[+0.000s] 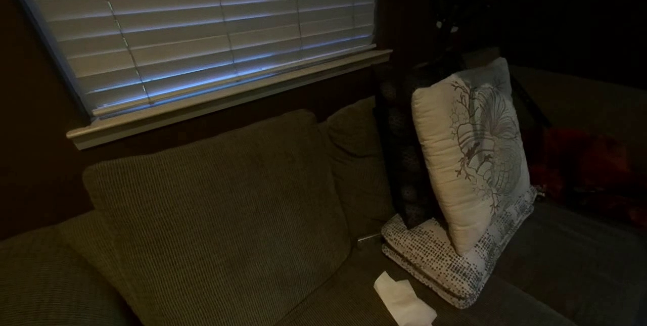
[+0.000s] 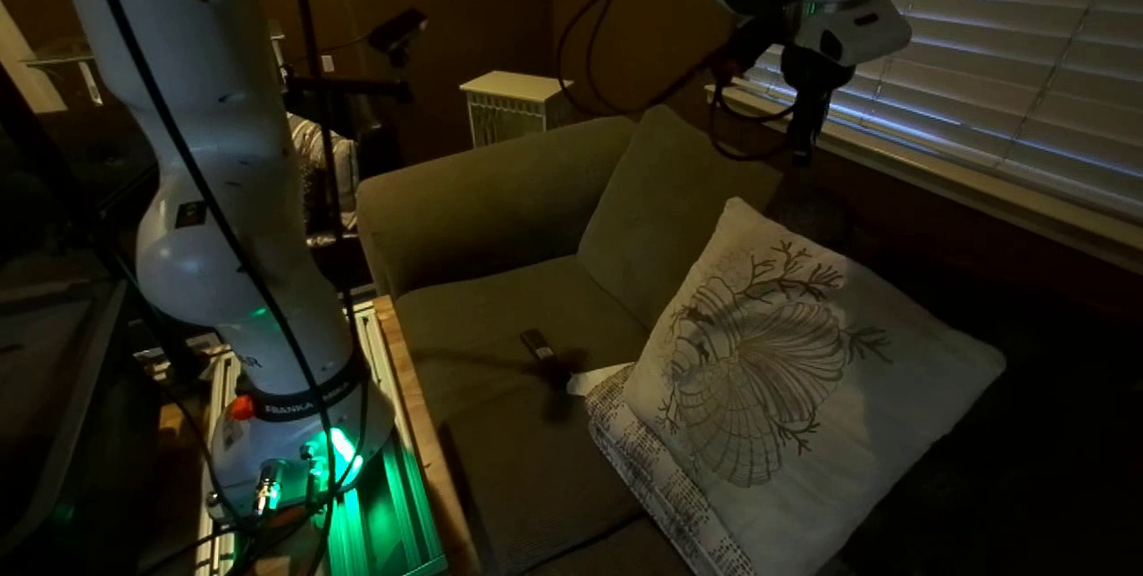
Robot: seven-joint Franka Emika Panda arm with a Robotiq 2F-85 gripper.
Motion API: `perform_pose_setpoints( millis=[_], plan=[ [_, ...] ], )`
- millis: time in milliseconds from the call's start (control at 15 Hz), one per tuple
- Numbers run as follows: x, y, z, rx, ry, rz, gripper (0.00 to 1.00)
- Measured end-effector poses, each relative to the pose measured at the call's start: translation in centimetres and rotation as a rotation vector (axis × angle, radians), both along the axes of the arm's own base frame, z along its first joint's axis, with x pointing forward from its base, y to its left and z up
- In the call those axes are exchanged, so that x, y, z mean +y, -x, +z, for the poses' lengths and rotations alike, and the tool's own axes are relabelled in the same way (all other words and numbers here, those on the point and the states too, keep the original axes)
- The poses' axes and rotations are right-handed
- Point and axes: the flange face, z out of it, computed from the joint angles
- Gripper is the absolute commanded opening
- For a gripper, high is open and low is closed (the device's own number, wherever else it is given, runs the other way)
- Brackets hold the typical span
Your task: Move the black and white pillows to the left
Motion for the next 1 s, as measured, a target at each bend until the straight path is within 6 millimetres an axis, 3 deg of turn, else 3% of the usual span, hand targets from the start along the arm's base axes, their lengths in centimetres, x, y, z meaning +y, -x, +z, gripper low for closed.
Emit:
perform_pose_setpoints(
  millis=[267,533,1000],
  plan=[
    [-1.7,0.4,0.3,0.001,0.029,-0.013,0.71],
    [-4.8,0.9,-1.2,0.040,0.081,-0.036,0.98],
    [-6.2,-0.4,-6.3,0.123,0.118,-0.006,1.00]
  ],
)
